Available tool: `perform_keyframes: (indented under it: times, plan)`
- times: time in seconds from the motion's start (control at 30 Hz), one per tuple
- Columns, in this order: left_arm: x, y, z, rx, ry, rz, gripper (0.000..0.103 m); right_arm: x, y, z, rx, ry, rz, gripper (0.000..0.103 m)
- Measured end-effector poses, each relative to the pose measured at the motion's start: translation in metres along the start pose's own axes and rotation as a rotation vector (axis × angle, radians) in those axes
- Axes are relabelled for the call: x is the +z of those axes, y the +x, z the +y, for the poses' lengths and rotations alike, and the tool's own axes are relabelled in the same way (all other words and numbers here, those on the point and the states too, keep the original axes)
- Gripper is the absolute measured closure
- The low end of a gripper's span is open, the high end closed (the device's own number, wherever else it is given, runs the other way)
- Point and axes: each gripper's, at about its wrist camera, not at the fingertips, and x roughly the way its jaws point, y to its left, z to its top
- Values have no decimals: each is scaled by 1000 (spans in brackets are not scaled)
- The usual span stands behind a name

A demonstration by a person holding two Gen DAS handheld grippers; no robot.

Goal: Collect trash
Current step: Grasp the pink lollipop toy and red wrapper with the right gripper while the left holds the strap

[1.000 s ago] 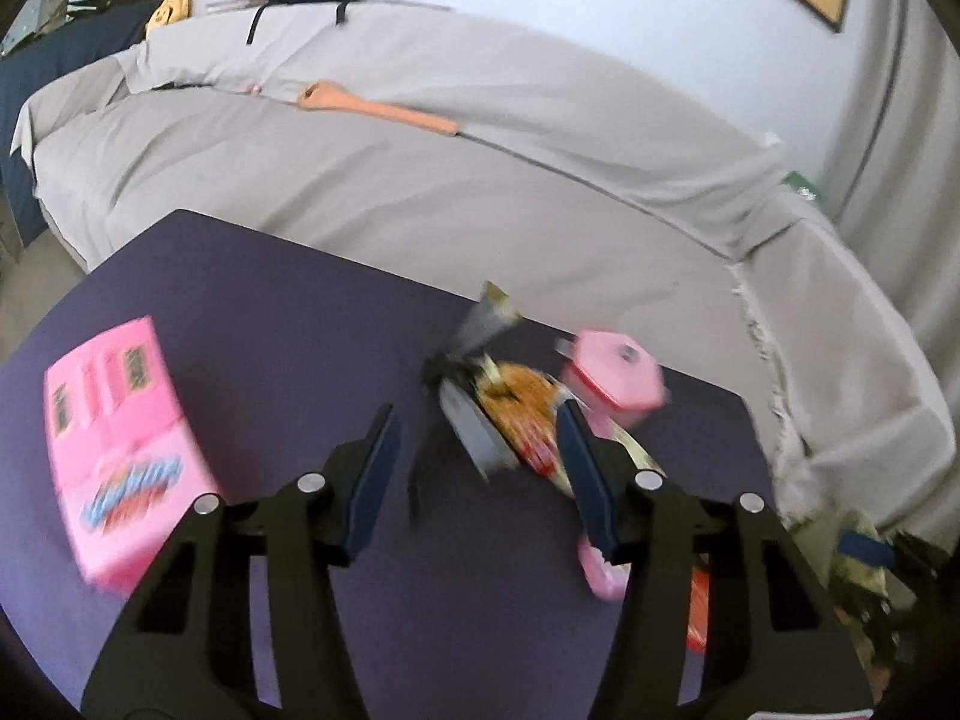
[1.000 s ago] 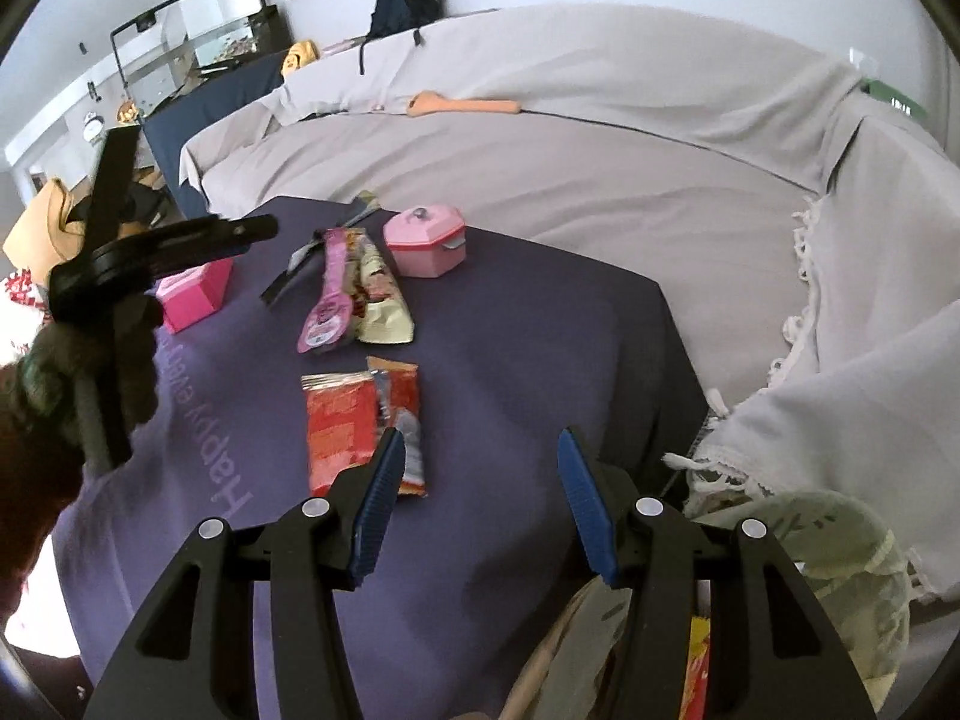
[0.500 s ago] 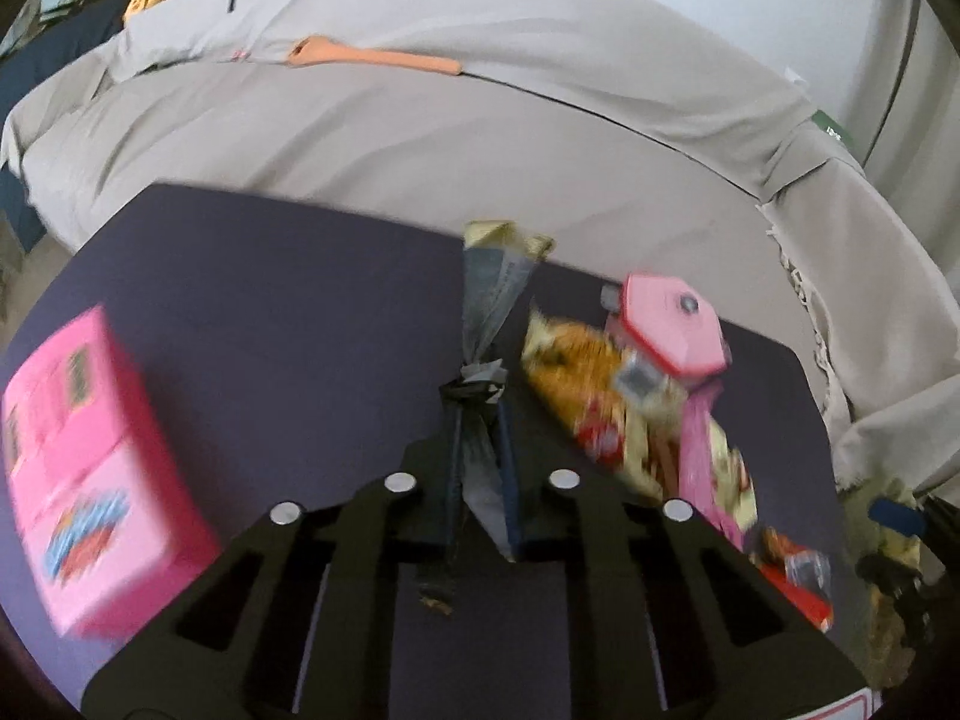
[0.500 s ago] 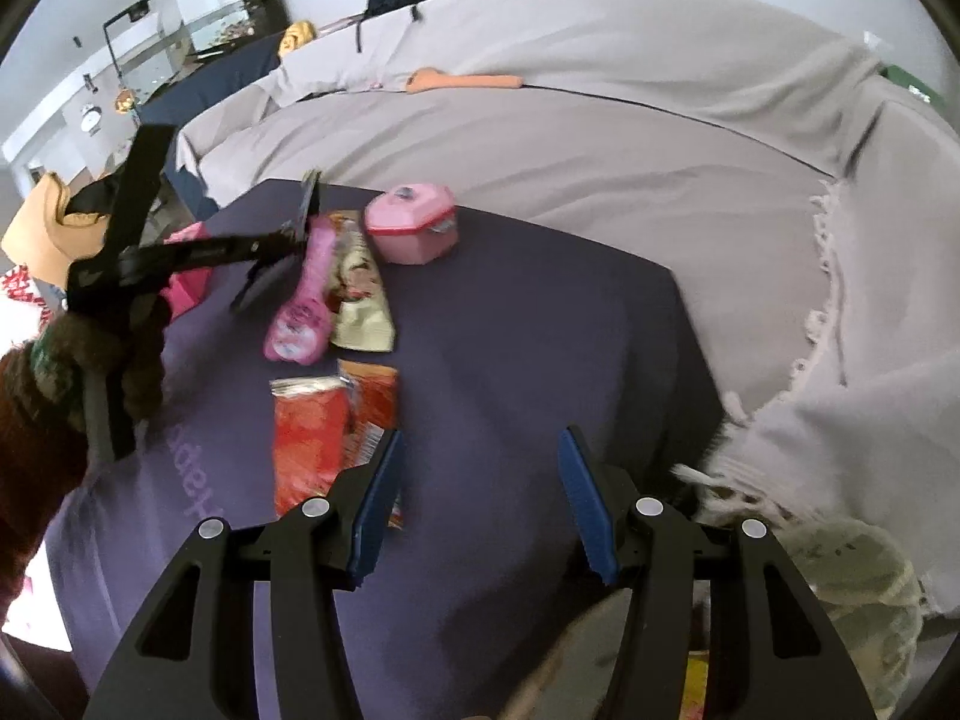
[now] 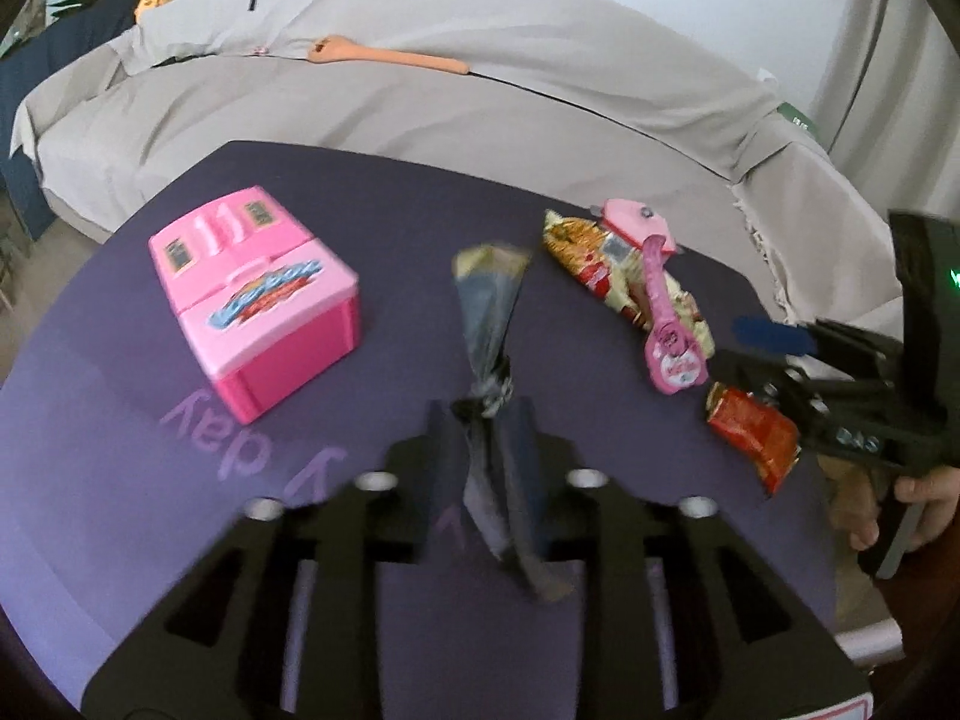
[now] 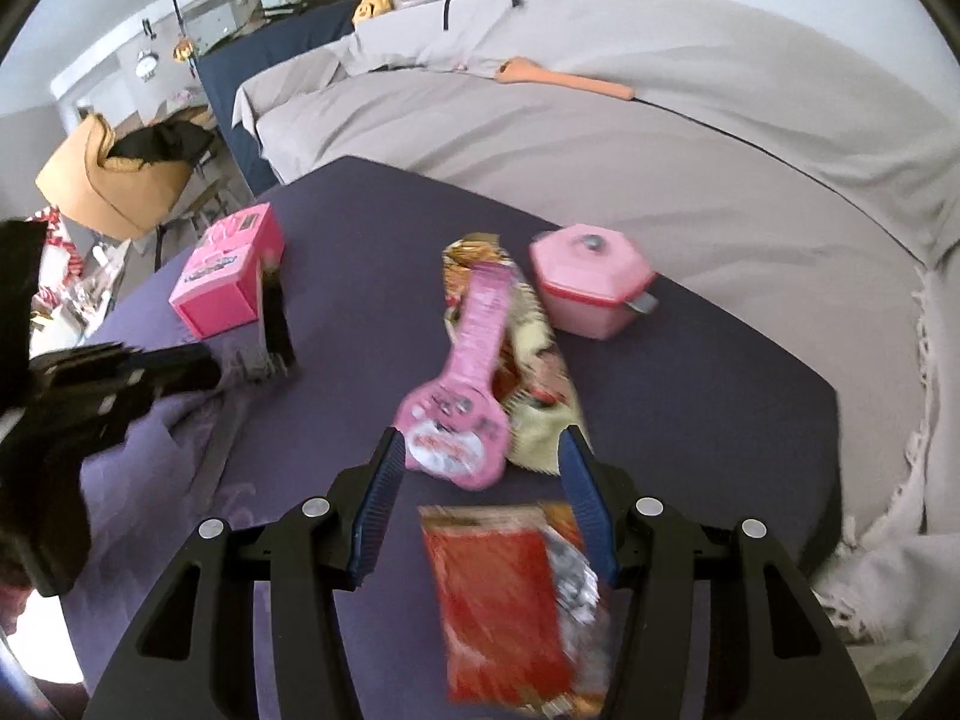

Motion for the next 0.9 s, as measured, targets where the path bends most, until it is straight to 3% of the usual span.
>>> perform_keyframes:
  times: [0.3,0.43,0.5,0.67,0.9]
  plan:
    - [-13,-6,13,-2,-27,-6,58,9,32,19,-95,-31,57,54]
    - [-15,-12,18,-10,-43,-22,55,9,25,14,-75,-6,49,80]
    - [-16,-17,21,-27,-58,-39,51,9,18,11,-53,5,38,84]
    - [-13,-18,22,-51,-73,-50,49,6,-7,10,-21,2,1,86]
    - [4,7,19,38,-162,-23,49,-7,-37,2,1,11,-45,86]
